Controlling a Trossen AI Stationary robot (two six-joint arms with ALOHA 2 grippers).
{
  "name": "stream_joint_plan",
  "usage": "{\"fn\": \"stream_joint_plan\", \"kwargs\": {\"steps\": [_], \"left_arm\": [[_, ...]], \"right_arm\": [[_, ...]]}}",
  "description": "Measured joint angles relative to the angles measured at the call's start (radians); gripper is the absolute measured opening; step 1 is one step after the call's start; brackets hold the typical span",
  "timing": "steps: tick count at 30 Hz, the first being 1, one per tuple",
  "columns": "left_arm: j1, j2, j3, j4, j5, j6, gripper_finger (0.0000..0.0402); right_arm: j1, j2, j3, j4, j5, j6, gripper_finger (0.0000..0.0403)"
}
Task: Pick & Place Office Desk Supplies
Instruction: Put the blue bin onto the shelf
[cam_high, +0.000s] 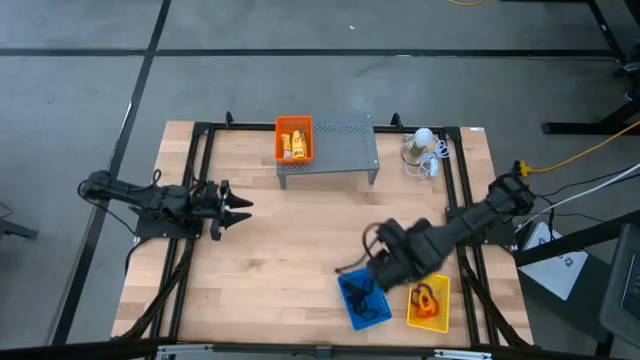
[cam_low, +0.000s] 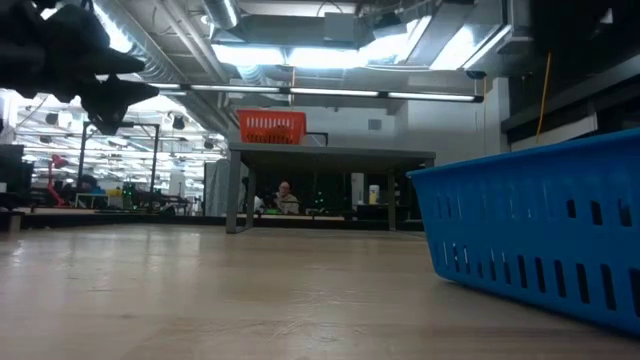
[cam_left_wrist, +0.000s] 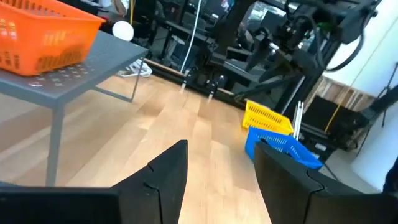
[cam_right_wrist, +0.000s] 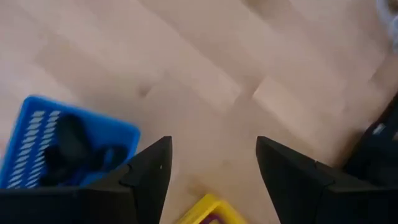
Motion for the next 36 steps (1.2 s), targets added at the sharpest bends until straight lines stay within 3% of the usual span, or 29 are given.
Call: {"fn": "stream_joint_plan", "kwargs": {"steps": [6,14,17,20,25,28,36], "left_arm": [[-0.131,0.044,-0.003,0.009,-0.095,0.031,0.0180],[-0.251,0.113,-0.037,0.095,-0.003,0.132,0.0179],[-0.264,0.130,-0.037,0.094,0.003,0.144,0.0176],[-0.264,0.145,-0.037,0.089,0.074,0.132,0.0173],[-0.263,0.157,-0.037,0.101,0.071,0.068,0.0173],[-0.264,0.157,-0.037,0.101,0.102,0.107,0.0173],[-0.263,0.157,-0.038,0.148,0.070,0.196,0.0173]], "right_arm": [[0.117,0.022,-0.003,0.050,-0.007,0.205,0.0233],[0.155,0.110,-0.004,0.143,-0.032,0.240,0.0233],[0.150,0.118,-0.004,0.146,-0.031,0.223,0.0233],[0.149,0.118,-0.004,0.149,-0.006,0.207,0.0233],[0.150,0.118,-0.004,0.151,0.025,0.206,0.0233],[0.150,0.118,-0.019,0.180,0.053,0.209,0.0233],[0.151,0.119,-0.092,0.298,-0.013,0.216,0.0233]]}}
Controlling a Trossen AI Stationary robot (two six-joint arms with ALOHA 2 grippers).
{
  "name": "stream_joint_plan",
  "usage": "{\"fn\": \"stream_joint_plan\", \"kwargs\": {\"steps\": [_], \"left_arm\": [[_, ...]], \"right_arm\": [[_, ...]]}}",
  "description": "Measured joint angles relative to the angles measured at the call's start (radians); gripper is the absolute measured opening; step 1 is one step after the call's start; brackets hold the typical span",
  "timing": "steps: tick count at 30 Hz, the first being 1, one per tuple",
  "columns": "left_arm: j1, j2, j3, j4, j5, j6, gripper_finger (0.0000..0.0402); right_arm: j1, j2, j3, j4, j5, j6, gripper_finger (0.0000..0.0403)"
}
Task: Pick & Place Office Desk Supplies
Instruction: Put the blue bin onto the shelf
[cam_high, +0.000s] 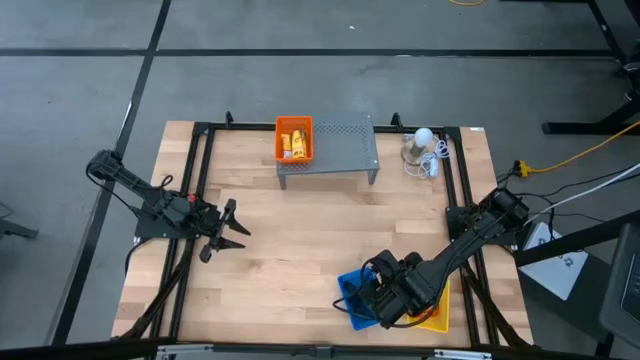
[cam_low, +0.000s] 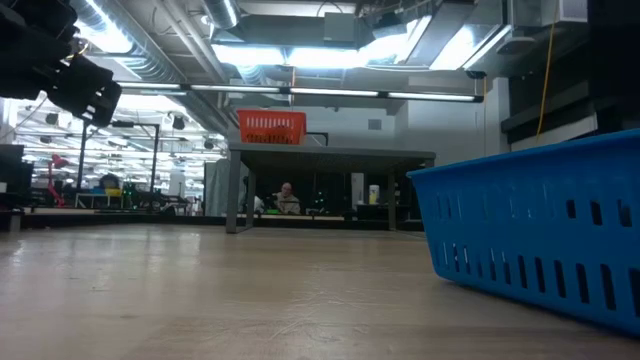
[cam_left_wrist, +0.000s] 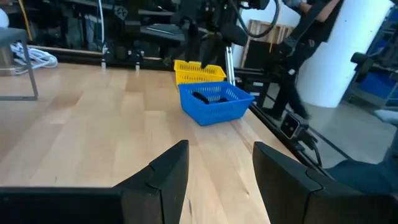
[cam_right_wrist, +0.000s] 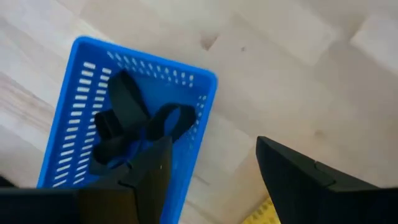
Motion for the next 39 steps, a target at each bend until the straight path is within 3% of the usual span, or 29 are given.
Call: {"fn": "stream_joint_plan", "kwargs": {"steps": [8,17,27,35,39], "left_arm": [[0.000,0.000,0.000,-0.007,-0.002,-0.008,0.0173],[0.000,0.000,-0.001,-0.027,-0.007,-0.015,0.0173],[0.000,0.000,-0.001,-0.027,-0.008,-0.015,0.0173],[0.000,0.000,-0.001,-0.048,-0.009,-0.015,0.0173],[0.000,0.000,-0.001,-0.049,-0.009,-0.022,0.0173]], "right_arm": [[0.004,0.000,-0.136,0.234,-0.047,0.027,0.0233],[0.004,0.000,-0.204,0.255,-0.062,0.073,0.0226],[0.004,0.000,-0.254,0.362,-0.072,0.073,0.0125],[0.003,0.000,-0.255,0.363,-0.068,0.047,0.0016],[0.003,0.000,-0.255,0.363,-0.063,0.030,0.0018]]}}
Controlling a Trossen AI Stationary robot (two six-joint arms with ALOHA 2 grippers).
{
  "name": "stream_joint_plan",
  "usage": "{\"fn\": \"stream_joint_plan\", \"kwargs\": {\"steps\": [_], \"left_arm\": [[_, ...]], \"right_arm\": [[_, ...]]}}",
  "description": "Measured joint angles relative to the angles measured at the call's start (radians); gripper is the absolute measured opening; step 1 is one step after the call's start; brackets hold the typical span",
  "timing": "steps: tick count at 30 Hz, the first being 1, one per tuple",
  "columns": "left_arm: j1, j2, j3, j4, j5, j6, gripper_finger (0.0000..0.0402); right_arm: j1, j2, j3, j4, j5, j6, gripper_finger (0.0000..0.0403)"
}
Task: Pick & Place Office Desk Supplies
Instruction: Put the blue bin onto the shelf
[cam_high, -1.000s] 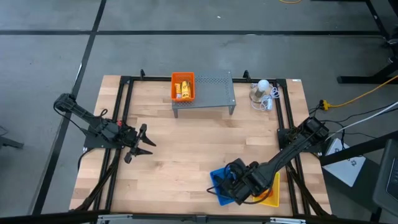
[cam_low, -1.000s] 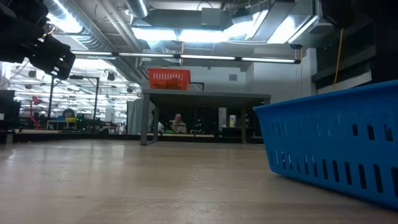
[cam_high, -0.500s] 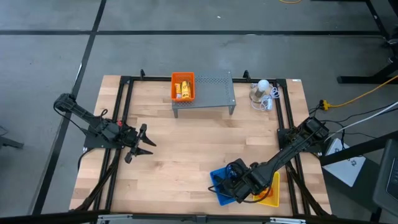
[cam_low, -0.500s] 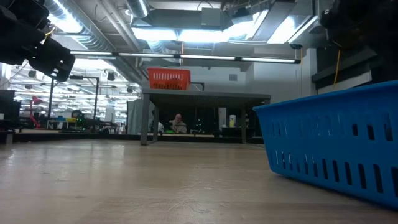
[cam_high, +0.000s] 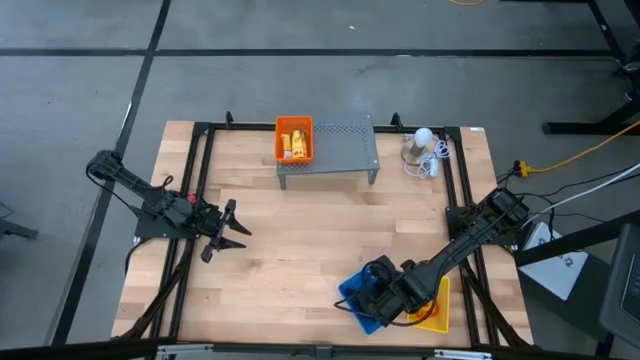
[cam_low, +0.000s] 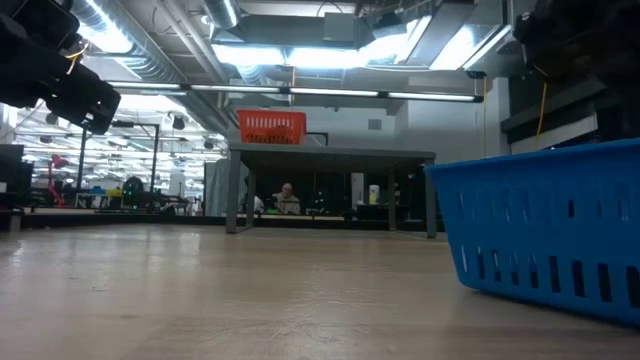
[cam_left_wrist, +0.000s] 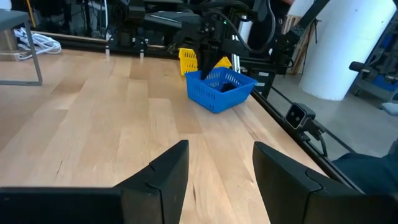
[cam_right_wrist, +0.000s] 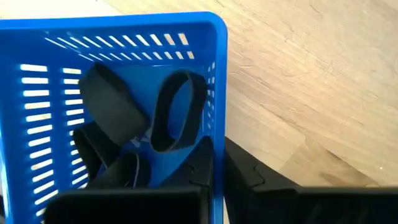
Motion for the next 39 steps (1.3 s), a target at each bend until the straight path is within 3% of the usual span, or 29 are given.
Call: {"fn": "stream_joint_plan", "kwargs": {"steps": [6,15,26,39], "left_arm": [[0.000,0.000,0.000,0.000,0.000,-0.001,0.0173],[0.000,0.000,0.000,0.000,0.001,-0.011,0.0173],[0.000,0.000,0.000,0.000,0.001,-0.011,0.0173],[0.000,0.000,0.000,0.001,0.001,-0.010,0.0173]], "right_arm": [[-0.025,-0.011,0.032,-0.002,0.003,-0.081,0.0010],[-0.103,-0.102,0.118,-0.066,0.166,-0.256,0.0010],[-0.346,-0.294,0.125,-0.089,0.367,-0.545,0.0010],[-0.754,-0.410,0.125,0.089,0.257,-0.767,0.0012]]}}
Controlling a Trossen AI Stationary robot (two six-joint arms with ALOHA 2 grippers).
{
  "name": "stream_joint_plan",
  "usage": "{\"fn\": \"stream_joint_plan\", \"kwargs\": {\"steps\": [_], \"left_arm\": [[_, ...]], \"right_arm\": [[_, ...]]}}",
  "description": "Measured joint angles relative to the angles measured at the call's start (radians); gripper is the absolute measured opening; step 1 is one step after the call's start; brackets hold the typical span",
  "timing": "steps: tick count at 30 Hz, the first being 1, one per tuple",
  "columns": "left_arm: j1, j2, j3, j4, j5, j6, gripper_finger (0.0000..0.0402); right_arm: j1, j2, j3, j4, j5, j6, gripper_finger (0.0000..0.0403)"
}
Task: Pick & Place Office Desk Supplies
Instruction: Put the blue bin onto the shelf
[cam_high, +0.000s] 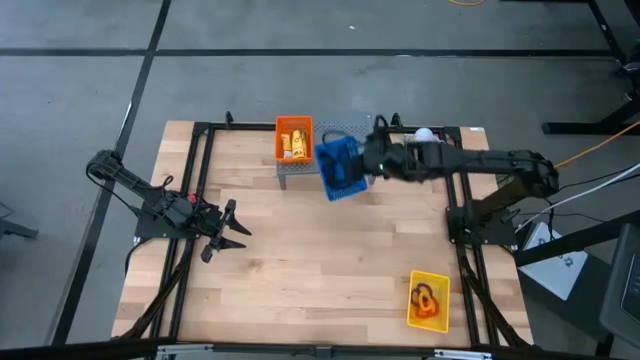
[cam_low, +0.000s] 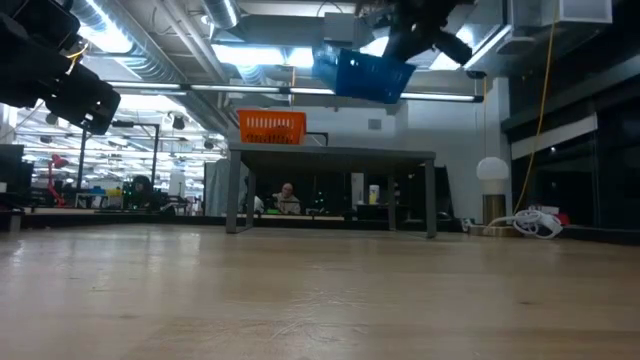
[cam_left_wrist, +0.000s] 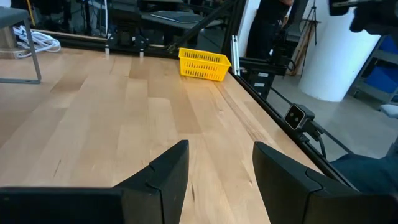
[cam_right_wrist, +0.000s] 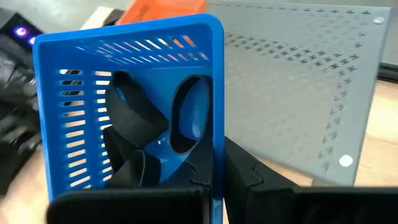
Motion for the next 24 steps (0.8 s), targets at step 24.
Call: {"fn": "stream_joint_plan", "kwargs": {"steps": [24], "left_arm": [[0.000,0.000,0.000,0.004,-0.011,0.009,0.0173]], "right_arm": [[-0.419,0.144,0.000,0.030,-0.296,0.076,0.0012]]}}
